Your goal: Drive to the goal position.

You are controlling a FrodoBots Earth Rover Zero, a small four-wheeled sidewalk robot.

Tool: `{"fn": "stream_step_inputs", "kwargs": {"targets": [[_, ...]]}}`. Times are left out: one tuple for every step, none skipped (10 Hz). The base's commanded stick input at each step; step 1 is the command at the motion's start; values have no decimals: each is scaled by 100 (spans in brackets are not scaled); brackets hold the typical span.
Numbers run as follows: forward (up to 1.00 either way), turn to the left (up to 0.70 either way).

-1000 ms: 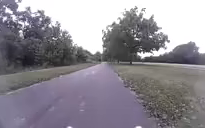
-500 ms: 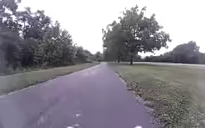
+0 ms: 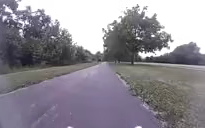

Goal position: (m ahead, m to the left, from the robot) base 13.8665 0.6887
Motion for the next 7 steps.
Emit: {"fn": "stream_step_inputs", "kwargs": {"targets": [[68,0],[68,0],[68,0],[68,0],[68,0],[68,0],[68,0]]}}
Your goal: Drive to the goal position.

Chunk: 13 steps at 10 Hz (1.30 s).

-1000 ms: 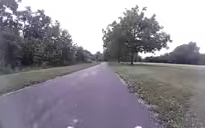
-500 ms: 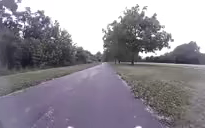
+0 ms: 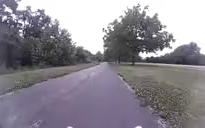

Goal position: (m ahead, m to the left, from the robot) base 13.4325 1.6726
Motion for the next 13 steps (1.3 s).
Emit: {"fn": "stream_step_inputs", "kwargs": {"targets": [[68,-4],[68,-11],[68,-13],[68,-13],[68,-11],[68,-7],[68,0],[68,0],[68,0],[68,-1],[68,-5],[68,-11],[68,-10]]}}
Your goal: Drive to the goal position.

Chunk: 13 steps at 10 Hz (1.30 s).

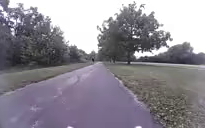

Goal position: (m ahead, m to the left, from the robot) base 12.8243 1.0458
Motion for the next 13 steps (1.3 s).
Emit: {"fn": "stream_step_inputs", "kwargs": {"targets": [[68,0],[68,0],[68,0],[68,0],[68,0],[68,0],[68,0],[68,13],[68,14],[68,14],[68,14],[68,14],[68,14]]}}
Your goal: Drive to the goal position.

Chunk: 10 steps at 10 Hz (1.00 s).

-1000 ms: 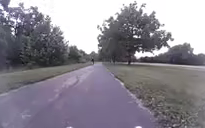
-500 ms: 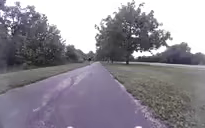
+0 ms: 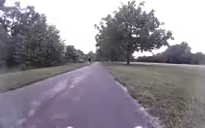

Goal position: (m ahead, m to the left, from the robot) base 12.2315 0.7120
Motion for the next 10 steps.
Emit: {"fn": "stream_step_inputs", "kwargs": {"targets": [[68,14],[68,14],[68,14],[68,5],[68,2],[68,1],[68,1],[68,1],[68,1],[68,1]]}}
